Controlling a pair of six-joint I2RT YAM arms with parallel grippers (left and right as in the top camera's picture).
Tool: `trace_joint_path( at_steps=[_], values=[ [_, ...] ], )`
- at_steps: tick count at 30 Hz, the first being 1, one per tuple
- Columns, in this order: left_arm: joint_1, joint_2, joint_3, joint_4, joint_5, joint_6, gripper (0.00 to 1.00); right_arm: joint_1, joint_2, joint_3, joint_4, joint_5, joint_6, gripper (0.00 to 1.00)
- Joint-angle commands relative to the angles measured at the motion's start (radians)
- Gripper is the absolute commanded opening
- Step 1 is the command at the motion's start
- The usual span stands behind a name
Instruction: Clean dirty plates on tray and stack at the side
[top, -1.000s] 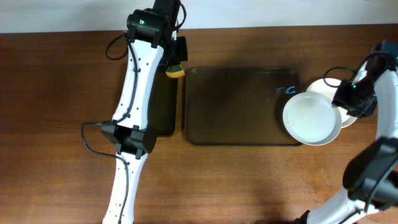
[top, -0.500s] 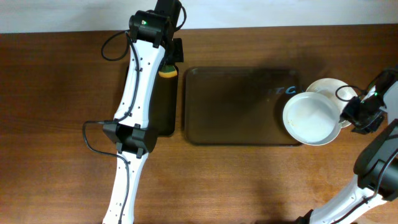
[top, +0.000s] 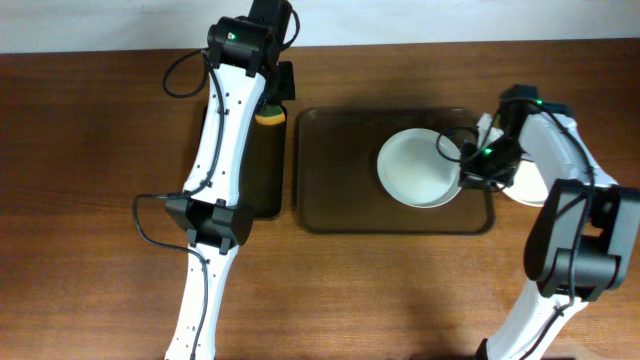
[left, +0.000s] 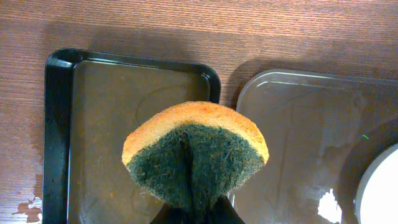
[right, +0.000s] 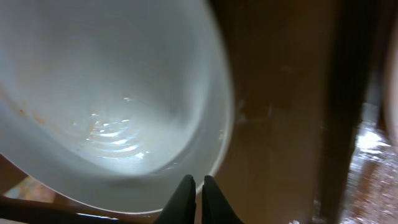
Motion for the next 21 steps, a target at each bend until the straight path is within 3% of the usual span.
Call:
trace_joint_path(
  at_steps=[1,3,5,8,18,20,21],
  values=[
    [0.000,0.011,-0.003,-0.001,0.003,0.012,0.00,0.069,0.006,-0.006,0.027,0.130,0.040,0.24],
    [0.000,0.011,-0.003,-0.001,0.003,0.012,0.00,0.089,0.006,-0.006,0.054,0.206,0.045,0.40],
    [0.000,0.011,-0.003,-0.001,0.003,0.011,0.00,0.092,0.006,-0.006,0.082,0.268,0.040,0.48],
    [0.000,0.011,-0.003,0.001,0.003,0.011,0.00,0.092,0.008,-0.007,0.141,0.283,-0.011,0.51],
    [0.000,0.011,-0.003,0.024,0.013,0.008,0.00,0.094,0.080,-0.060,0.184,0.181,-0.006,0.32],
    [0.000,0.011,-0.003,0.028,0.027,0.008,0.00,0.094,0.087,-0.072,0.193,0.180,-0.002,0.19],
    [0.000,0.011,-0.003,0.029,0.026,0.008,0.00,0.094,0.087,-0.074,0.195,0.181,0.020,0.04]
  ],
)
